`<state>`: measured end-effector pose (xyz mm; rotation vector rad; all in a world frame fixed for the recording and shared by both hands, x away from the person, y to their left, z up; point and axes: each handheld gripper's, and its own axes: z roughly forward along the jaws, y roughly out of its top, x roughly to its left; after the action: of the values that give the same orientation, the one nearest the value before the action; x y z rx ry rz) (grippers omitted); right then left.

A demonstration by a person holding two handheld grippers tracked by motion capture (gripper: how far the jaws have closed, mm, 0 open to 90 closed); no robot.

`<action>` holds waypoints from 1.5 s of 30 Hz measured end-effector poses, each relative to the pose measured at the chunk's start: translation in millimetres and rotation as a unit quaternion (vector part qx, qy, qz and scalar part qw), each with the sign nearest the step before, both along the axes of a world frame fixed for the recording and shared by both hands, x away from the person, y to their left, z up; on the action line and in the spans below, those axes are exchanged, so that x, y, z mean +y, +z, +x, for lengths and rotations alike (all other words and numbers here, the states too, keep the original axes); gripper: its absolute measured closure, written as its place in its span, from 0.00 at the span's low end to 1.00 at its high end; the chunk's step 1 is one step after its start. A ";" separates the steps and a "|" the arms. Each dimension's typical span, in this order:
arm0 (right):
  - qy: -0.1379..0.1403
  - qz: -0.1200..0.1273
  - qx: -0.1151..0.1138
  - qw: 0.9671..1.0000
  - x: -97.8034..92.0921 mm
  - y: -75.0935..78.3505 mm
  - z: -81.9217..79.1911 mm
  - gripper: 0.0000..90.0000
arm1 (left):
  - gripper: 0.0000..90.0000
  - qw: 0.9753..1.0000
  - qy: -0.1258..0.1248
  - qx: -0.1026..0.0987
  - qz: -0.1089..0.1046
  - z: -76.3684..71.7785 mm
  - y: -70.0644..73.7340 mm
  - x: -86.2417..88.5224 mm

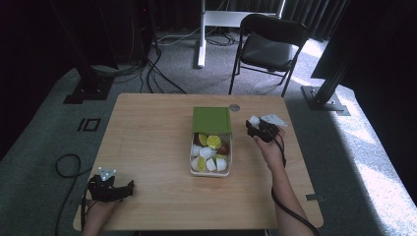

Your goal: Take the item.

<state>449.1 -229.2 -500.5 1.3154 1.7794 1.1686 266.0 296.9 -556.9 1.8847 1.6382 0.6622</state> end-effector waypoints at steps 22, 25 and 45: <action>-0.015 0.029 0.096 0.995 -13.2 -46.9 37.7 0.44 | 0.01 1.000 0.000 0.000 0.000 0.0 0.0 0.0; -0.013 0.037 0.104 0.994 -14.6 -50.7 37.9 0.44 | 0.01 1.000 0.000 0.000 0.000 0.0 0.0 0.0; 0.018 0.031 0.100 0.994 -29.9 -43.9 18.5 0.20 | 0.01 1.000 0.000 0.000 0.000 0.0 0.0 -0.1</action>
<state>467.6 -259.1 -544.3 1.4883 1.9290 1.1532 265.9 296.8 -556.9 1.8845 1.6385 0.6622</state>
